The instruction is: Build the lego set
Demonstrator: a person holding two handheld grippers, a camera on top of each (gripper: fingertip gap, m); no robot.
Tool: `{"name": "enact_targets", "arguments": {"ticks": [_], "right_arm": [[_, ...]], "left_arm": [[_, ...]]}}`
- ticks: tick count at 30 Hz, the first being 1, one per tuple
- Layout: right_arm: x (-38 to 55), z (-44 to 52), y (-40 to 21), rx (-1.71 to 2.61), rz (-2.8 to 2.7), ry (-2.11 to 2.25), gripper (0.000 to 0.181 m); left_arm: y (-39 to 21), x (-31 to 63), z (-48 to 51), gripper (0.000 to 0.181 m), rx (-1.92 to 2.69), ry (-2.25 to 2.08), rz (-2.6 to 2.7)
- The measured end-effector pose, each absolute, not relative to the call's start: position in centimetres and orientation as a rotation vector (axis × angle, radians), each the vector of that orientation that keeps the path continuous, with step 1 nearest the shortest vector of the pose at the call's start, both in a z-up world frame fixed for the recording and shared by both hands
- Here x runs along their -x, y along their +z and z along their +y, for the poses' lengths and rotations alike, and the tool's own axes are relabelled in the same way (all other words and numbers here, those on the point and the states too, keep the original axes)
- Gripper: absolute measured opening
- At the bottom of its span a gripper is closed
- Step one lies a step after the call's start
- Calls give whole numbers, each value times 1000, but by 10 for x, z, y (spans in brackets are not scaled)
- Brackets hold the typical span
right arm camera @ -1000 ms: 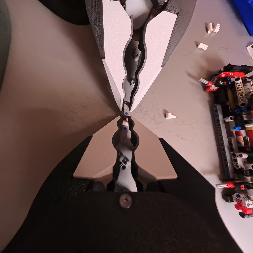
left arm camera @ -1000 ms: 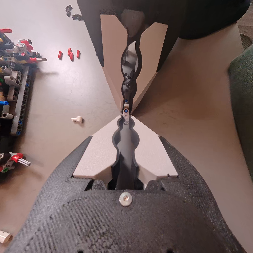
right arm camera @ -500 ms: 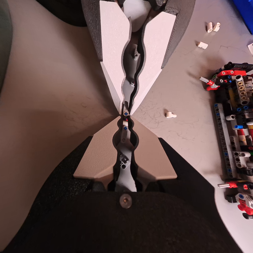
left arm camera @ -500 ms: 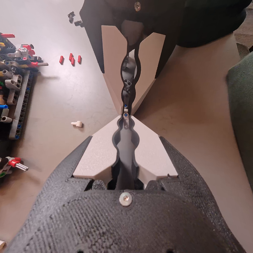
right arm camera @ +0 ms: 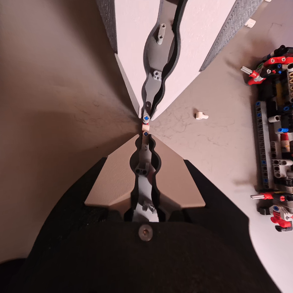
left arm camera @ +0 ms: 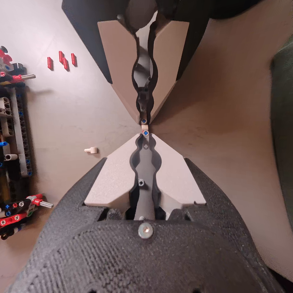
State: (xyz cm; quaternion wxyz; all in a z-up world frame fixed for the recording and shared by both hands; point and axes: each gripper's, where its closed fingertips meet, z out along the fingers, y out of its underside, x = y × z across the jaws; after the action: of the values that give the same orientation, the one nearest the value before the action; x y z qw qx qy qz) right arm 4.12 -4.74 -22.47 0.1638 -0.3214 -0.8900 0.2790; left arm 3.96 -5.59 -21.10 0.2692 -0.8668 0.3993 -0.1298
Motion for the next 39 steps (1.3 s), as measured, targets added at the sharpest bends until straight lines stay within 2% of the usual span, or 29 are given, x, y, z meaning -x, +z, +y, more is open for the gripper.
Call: {"name": "enact_targets", "arguments": {"ticks": [28,39], "right_arm": [[-40,-52,-224,944,-2505,912,5],[-41,-55,-220,870,-2480,881,9]], "left_arm": [[-210,-29,-62,5,2659,-417,1160],[-214,-36,-69,6,2618,-524,1038]]}}
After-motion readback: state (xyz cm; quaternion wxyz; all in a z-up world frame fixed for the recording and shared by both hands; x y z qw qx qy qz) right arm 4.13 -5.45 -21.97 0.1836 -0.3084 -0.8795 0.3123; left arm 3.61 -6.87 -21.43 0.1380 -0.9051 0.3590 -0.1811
